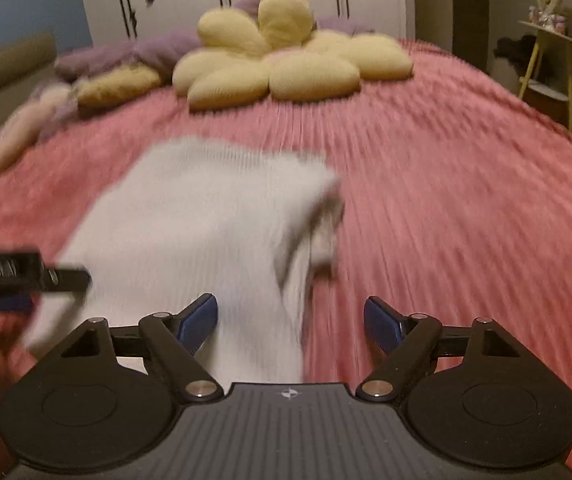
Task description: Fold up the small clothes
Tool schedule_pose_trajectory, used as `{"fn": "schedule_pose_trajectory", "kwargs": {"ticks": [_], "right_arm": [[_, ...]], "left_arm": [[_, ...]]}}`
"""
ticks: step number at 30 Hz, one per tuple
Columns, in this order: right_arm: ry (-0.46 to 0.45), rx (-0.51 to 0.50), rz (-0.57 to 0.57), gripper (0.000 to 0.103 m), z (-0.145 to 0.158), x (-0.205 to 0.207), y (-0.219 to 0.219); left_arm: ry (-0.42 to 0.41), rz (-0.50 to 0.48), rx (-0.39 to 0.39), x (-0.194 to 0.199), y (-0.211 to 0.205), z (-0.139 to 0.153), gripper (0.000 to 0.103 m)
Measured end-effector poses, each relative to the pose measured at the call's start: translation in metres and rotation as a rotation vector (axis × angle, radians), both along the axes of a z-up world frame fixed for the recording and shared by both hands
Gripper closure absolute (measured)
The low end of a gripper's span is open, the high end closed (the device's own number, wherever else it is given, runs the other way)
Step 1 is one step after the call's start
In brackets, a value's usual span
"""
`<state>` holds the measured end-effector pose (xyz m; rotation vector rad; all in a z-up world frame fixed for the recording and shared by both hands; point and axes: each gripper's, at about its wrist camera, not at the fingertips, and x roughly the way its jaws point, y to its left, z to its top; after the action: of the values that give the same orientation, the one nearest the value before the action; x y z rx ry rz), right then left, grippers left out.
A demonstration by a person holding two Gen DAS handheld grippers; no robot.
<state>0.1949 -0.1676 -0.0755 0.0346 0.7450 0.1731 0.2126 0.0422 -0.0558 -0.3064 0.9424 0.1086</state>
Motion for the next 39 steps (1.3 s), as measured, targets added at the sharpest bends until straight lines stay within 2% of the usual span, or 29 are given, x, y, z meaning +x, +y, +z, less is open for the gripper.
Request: {"fn": "schedule_pose_trajectory", "kwargs": {"ticks": [2, 5, 9, 13, 16, 20, 23, 27, 30, 33, 39], "right_arm": [[-0.010, -0.030, 0.011, 0.022, -0.003, -0.003, 0.000], [0.020, -0.054, 0.015, 0.021, 0.010, -0.005, 0.002], [0.041, -0.049, 0.061, 0.004, 0.029, -0.021, 0.003], [0.100, -0.009, 0.072, 0.004, 0.039, -0.042, 0.004], [0.150, 0.003, 0.069, 0.004, 0.043, -0.051, 0.006], [0.161, 0.033, 0.074, 0.004, 0.052, -0.064, 0.008], [0.170, -0.024, -0.001, 0.004, 0.059, -0.068, 0.014], [0.200, -0.034, -0.002, 0.004, 0.067, -0.070, 0.016], [0.257, -0.057, -0.015, 0.004, 0.069, -0.066, 0.019], [0.264, -0.076, -0.025, 0.004, 0.070, -0.065, 0.019], [0.280, -0.104, -0.026, 0.004, 0.071, -0.063, 0.019]], "left_arm": [[0.027, -0.011, 0.022, -0.004, -0.002, 0.000, 0.000], [0.047, 0.002, 0.083, -0.018, -0.009, 0.010, 0.000], [0.078, 0.025, 0.149, -0.041, -0.015, 0.023, 0.000], [0.132, 0.008, 0.184, -0.055, -0.019, 0.031, 0.000], [0.148, -0.013, 0.190, -0.066, -0.021, 0.034, 0.000], [0.136, -0.029, 0.201, -0.078, -0.024, 0.041, 0.000], [0.113, -0.047, 0.195, -0.085, -0.026, 0.051, 0.000], [0.078, -0.107, 0.204, -0.086, -0.032, 0.064, 0.000], [0.098, -0.127, 0.225, -0.083, -0.035, 0.068, 0.000], [0.122, -0.129, 0.247, -0.079, -0.038, 0.067, 0.000], [0.154, -0.138, 0.210, -0.074, -0.039, 0.065, 0.000]]}}
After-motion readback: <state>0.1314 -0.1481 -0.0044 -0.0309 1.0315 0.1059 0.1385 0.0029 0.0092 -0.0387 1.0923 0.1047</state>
